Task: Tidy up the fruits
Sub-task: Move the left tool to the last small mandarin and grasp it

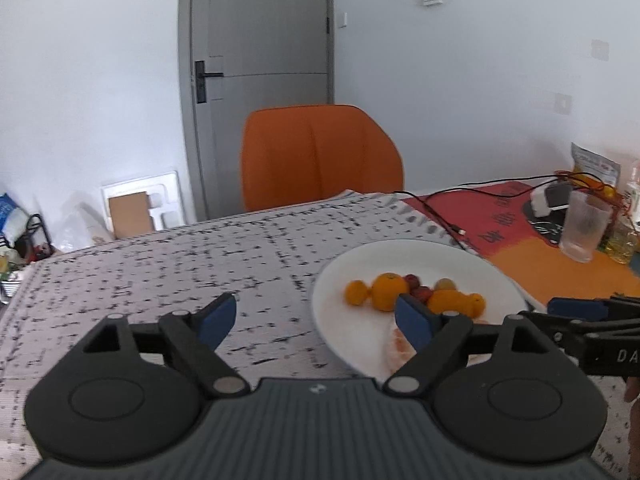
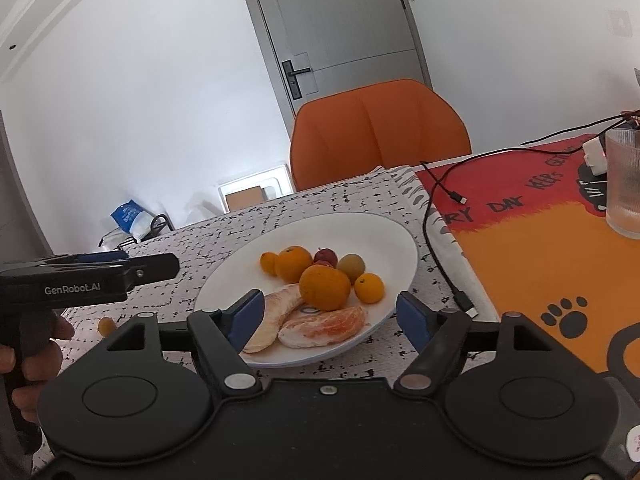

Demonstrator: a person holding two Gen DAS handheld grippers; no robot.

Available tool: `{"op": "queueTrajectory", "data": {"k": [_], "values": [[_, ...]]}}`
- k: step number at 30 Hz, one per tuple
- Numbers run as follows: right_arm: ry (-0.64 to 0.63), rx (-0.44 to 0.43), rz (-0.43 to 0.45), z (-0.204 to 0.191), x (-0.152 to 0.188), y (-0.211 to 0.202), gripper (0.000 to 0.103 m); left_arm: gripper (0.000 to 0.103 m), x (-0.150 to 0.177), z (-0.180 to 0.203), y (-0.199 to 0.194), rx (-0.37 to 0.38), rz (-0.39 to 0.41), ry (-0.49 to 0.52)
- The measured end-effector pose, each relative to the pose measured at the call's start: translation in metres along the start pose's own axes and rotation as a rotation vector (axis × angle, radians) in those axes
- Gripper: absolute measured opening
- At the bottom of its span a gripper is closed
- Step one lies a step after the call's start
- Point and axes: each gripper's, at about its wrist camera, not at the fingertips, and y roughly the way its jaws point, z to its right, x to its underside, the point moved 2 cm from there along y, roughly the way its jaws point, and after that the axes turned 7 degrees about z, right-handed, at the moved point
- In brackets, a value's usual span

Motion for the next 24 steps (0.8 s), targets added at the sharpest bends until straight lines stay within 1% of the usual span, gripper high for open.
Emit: {"op": "queueTrajectory", "data": {"k": [1, 5, 7, 10, 16, 24], "values": [[-0.003, 0.002, 0.002, -0.002, 0.000, 0.000, 0.080, 0.087, 0.000, -0.003, -0.001, -0.002, 0.000, -0.002], [-0.018, -0.001, 0.003, -0.009, 0.000, 0.004, 0.088, 0.090, 0.002, -0.015, -0.008, -0.026, 0.006, -0.015], [-0.029, -0.004, 0.004, -0.013, 0.000, 0.006, 0.096, 0.091, 0.004, -0.021, -0.010, -0.038, 0.005, -0.023], [-0.039, -0.012, 0.007, -0.020, -0.001, 0.009, 0.103, 0.092, 0.007, -0.031, -0.012, -0.057, 0.002, -0.040], [-0.068, -0.029, -0.004, -0.039, 0.001, 0.017, 0.103, 0.092, 0.013, -0.057, -0.022, -0.102, 0.004, -0.081], [-0.101, -0.056, -0.022, -0.065, 0.006, 0.030, 0.103, 0.093, 0.026, -0.093, -0.032, -0.178, -0.022, -0.130]]}}
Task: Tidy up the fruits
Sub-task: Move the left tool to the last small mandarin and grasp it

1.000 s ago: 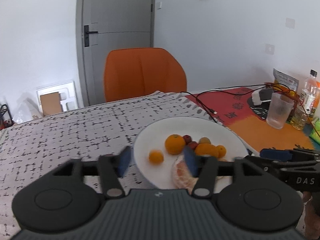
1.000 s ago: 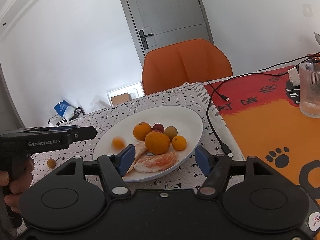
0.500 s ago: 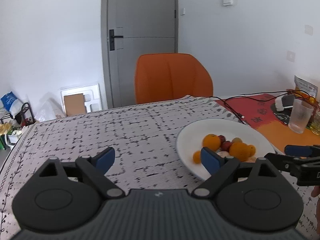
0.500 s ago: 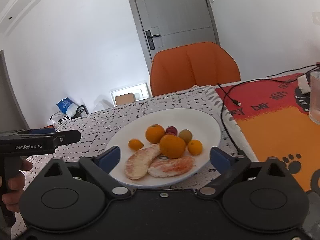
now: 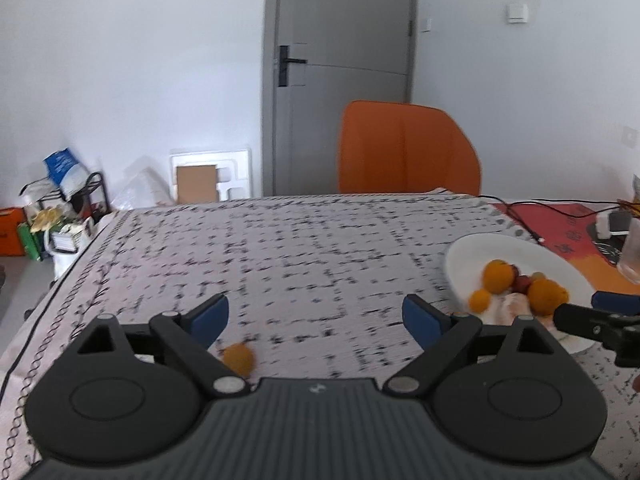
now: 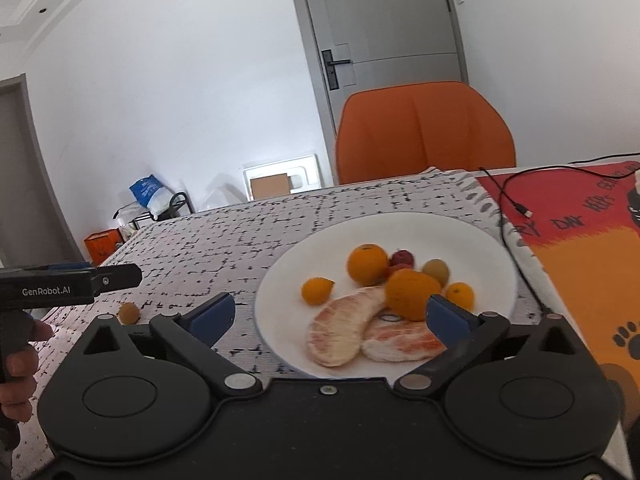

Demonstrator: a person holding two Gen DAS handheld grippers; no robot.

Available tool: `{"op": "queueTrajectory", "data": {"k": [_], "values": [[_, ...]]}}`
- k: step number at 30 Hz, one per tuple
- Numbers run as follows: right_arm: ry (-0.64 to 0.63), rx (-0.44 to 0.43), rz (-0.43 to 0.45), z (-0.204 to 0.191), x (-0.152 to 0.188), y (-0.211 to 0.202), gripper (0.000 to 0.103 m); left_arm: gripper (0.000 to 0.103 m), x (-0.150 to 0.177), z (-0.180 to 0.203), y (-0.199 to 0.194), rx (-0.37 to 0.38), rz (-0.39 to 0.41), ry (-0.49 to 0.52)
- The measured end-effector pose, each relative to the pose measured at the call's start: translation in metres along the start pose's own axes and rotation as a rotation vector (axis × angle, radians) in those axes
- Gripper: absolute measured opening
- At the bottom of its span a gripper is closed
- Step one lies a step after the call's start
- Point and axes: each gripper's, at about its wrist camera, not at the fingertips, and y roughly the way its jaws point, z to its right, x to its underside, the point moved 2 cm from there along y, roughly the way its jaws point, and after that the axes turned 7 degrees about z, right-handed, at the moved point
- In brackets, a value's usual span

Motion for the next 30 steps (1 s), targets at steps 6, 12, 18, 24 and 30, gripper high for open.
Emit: {"op": "queueTrajectory", "data": {"k": [6, 12, 18, 24, 30], "values": [[-0.013, -0.013, -0.013, -0.014, 0.001, 0.008, 0.103, 0.093, 0.009, -0.026, 0.004, -0.058, -0.034, -0.034], [-0.029, -0.022, -0.025, -0.027, 0.003, 0.016, 0.103, 0.093, 0.015, -0.046, 0.008, -0.088, -0.044, -0.063], [-0.040, -0.022, -0.039, -0.034, 0.005, 0.026, 0.103, 0.090, 0.021, -0.055, 0.013, -0.080, -0.055, -0.094], [-0.042, -0.016, -0.051, -0.035, 0.006, 0.034, 0.103, 0.085, 0.027, -0.053, 0.024, -0.056, -0.077, -0.091], [-0.031, 0.001, -0.061, -0.029, 0.007, 0.038, 0.103, 0.058, 0.032, -0.050, 0.038, -0.040, -0.120, -0.096]]}}
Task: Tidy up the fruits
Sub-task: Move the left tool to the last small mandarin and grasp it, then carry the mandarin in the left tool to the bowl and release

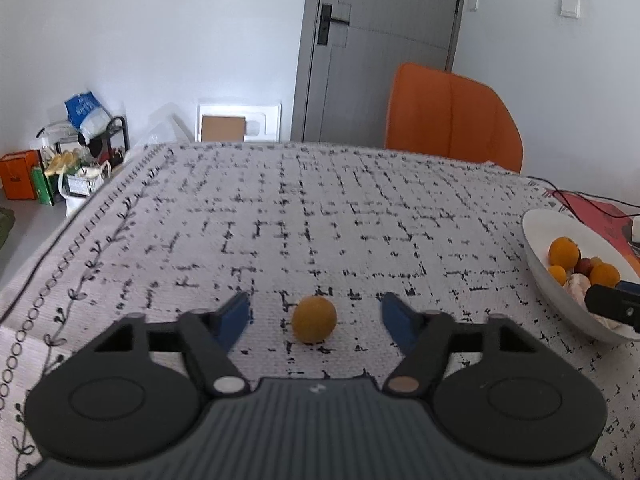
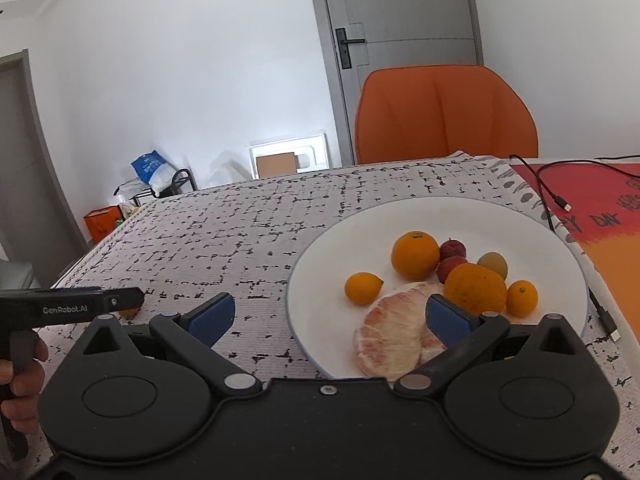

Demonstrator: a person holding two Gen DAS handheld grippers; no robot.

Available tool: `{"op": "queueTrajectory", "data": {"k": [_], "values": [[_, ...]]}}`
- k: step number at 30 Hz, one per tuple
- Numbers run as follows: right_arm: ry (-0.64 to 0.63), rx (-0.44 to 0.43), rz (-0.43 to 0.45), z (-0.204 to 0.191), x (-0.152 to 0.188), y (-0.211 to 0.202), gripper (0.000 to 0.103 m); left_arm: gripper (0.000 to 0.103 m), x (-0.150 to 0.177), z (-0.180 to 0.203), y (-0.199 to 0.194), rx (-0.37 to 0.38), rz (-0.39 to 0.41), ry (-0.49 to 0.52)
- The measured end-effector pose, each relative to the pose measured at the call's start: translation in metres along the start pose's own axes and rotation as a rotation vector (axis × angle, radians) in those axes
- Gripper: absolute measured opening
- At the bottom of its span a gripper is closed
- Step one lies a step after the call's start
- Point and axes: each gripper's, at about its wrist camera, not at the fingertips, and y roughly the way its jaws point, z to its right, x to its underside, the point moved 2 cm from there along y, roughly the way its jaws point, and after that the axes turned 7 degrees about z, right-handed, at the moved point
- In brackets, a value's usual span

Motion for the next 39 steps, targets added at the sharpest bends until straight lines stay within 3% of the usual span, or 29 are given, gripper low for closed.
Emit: {"op": "queueTrajectory", "data": {"k": [3, 4, 17, 39], "values": [[0.010, 0.002, 0.002, 0.003, 0.000, -0.001, 0.103, 0.026, 0.004, 0.003, 0.007, 0.005, -0.035, 0.005], [0.012, 0.003, 0.003, 0.004, 0.000, -0.001, 0.103, 0.024, 0.004, 0.004, 0.007, -0.006, -0.030, 0.015], [0.037, 0.011, 0.022, 0.019, 0.000, -0.012, 0.103, 0.024, -0.005, 0.028, -0.005, 0.041, 0.006, 0.035], [0.106, 0.078, 0.077, 0.071, 0.002, -0.050, 0.103, 0.024, -0.020, 0.118, -0.019, 0.195, 0.077, 0.164]]}}
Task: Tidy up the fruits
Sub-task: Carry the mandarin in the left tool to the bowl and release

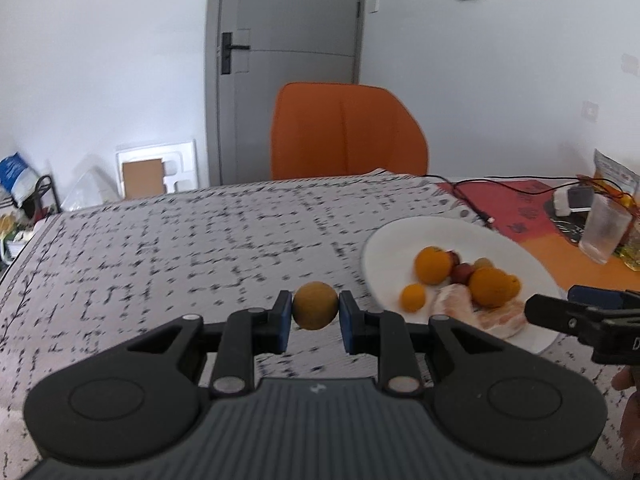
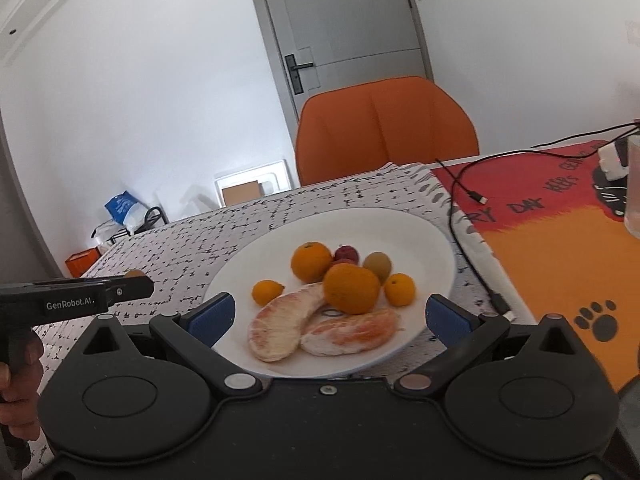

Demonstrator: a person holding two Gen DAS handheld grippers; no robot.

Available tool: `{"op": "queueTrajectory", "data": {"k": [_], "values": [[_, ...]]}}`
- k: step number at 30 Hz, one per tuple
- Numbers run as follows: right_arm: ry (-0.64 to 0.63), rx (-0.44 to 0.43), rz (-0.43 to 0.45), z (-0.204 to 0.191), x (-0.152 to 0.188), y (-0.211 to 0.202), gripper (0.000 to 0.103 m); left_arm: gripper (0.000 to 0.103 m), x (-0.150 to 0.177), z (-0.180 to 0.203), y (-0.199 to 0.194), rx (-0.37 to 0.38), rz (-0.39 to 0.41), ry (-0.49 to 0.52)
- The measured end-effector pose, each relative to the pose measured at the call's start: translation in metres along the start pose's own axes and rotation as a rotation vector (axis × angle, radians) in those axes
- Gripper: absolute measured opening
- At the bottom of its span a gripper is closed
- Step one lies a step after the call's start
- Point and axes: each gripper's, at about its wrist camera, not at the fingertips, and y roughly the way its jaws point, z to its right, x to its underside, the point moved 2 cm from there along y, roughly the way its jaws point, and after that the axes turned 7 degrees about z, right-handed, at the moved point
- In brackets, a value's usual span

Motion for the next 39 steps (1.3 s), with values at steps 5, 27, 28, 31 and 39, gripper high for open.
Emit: {"op": "queueTrajectory", "data": {"k": [5, 27, 28, 31, 39], "values": [[0.012, 0.019, 0.017, 0.012, -0.001, -0.008, 0.103, 0.024, -0.005, 0.021, 0.001, 0.035, 0.010, 0.029], [0.055, 0.046, 0.030, 0.040, -0.001, -0.023, 0.103, 0.028, -0.015, 0.061, 0.005, 0.076, 0.036, 0.098], [0.055, 0.045, 0.030, 0.039, -0.001, -0.023, 0.103, 0.029, -0.015, 0.060, 0.005, 0.074, 0.031, 0.094], [0.048, 0.039, 0.031, 0.036, -0.001, -0.023, 0.103, 0.034, -0.013, 0.052, 0.004, 0.057, 0.016, 0.080], [0.022, 0.016, 0.031, 0.019, -0.005, -0.023, 0.103, 0.050, -0.011, 0.032, -0.013, 0.024, 0.021, 0.054]]}}
